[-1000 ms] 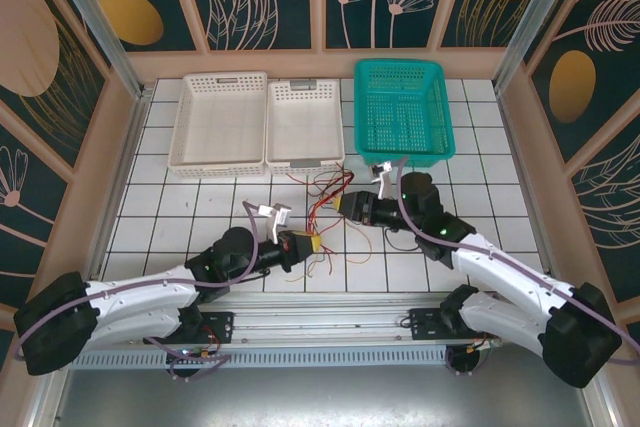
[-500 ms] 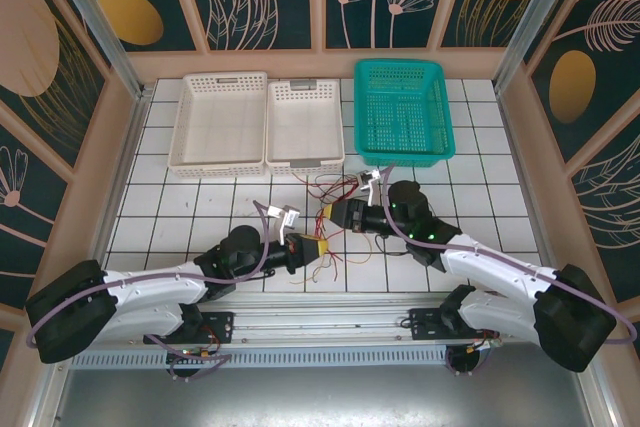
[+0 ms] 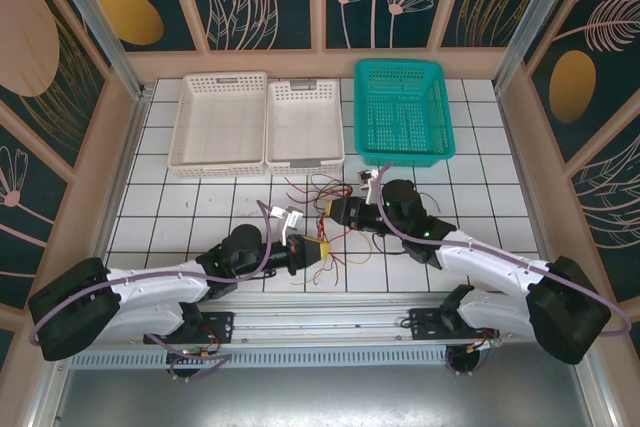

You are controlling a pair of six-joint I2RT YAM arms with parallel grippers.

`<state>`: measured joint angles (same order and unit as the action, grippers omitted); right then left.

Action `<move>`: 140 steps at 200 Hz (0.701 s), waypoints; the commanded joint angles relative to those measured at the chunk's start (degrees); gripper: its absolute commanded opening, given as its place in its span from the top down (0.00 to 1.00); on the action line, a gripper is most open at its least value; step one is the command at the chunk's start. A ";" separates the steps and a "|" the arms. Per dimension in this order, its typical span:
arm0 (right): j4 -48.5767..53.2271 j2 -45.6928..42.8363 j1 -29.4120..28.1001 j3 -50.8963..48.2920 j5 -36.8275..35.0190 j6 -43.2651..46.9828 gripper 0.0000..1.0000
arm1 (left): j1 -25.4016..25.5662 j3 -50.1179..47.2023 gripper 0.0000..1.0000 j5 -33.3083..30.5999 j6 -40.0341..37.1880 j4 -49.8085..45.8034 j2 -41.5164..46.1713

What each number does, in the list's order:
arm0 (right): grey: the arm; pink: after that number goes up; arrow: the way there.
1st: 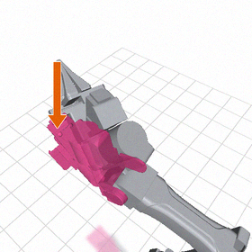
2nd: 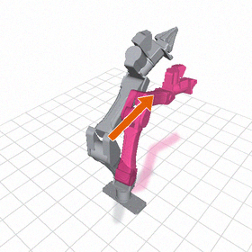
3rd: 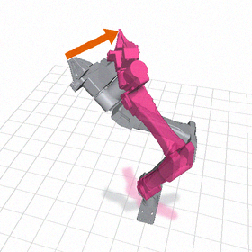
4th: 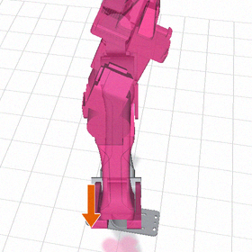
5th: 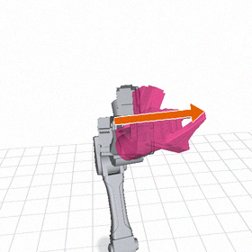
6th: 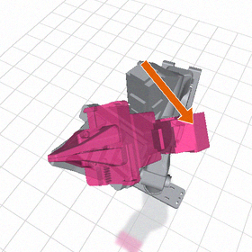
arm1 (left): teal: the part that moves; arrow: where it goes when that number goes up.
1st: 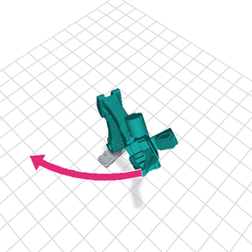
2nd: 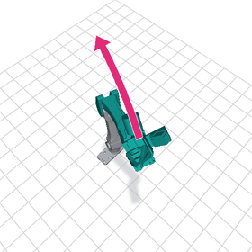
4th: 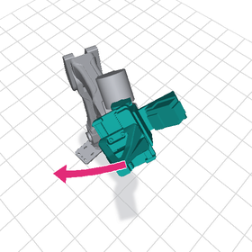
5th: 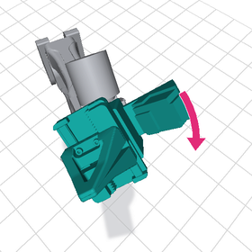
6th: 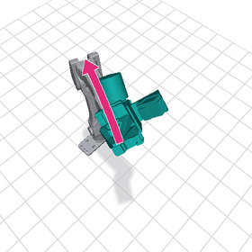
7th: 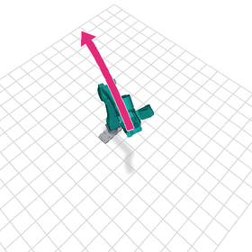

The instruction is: Untangle the cables

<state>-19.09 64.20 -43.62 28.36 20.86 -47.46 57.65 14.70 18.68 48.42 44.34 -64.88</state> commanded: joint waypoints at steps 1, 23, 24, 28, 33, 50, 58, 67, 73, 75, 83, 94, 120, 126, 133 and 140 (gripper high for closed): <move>0.71 1.42 -0.07 1.85 -0.94 -0.23 0.65 | 0.13 1.83 1.00 1.64 -2.21 -0.18 2.28; 2.44 1.73 -0.03 2.29 -0.47 -0.17 0.65 | 0.23 2.21 1.00 -0.47 -3.80 -4.13 5.01; 2.59 1.68 0.04 2.34 -0.43 -0.08 0.65 | 0.21 2.24 1.00 -0.70 -3.88 -4.41 5.15; 3.21 1.54 0.18 2.59 -0.16 0.31 0.65 | 0.25 2.26 1.00 -1.45 -4.22 -5.52 5.80; 4.29 1.13 0.20 2.86 -0.23 0.87 0.65 | 0.22 2.33 1.00 -2.12 -4.52 -6.26 6.86; 6.21 -1.30 0.46 2.37 -2.31 1.89 0.63 | 0.21 1.14 1.00 -4.42 -4.60 -6.98 10.59; 5.51 -2.19 0.74 1.60 -2.22 1.48 0.62 | 0.25 0.25 1.00 -5.05 -4.33 -6.63 12.14; 4.54 -2.62 1.53 1.35 -0.37 1.09 0.62 | 0.18 -0.77 1.00 -5.47 -3.75 -5.41 13.52; 4.11 -2.65 1.97 1.23 0.82 0.86 0.62 | 0.26 -1.42 1.00 -5.53 -3.16 -4.29 14.16; 3.97 -2.61 2.09 1.25 1.13 0.79 0.62 | 0.18 -1.78 1.00 -5.50 -2.96 -4.06 14.39; 3.36 -2.77 2.38 1.00 1.54 0.19 0.62 | 0.25 -2.56 1.00 -5.29 -2.09 -2.30 14.89; 1.29 -2.82 2.41 0.15 1.89 -0.74 0.61 | 0.27 -3.43 1.00 -5.03 -0.96 -0.14 15.14; -4.10 -1.11 2.66 -1.12 4.08 -3.71 0.58 | 0.22 -4.04 1.00 -3.18 -0.04 2.62 14.03; -4.52 -0.68 2.71 -1.05 3.87 -4.14 0.58 | 0.17 -4.06 1.00 -2.76 0.19 3.21 13.70; -5.03 -0.34 2.74 -1.16 2.97 -4.82 0.58 | 0.25 -4.06 1.00 -2.15 0.26 3.70 13.35; -6.26 -0.31 2.82 -1.52 2.38 -5.50 0.57 | 0.18 -3.91 1.00 -1.67 0.40 4.07 12.98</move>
<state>-19.31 63.02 -41.23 27.90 22.79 -49.74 57.67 10.98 14.81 47.75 42.39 -51.18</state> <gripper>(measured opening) 0.423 0.060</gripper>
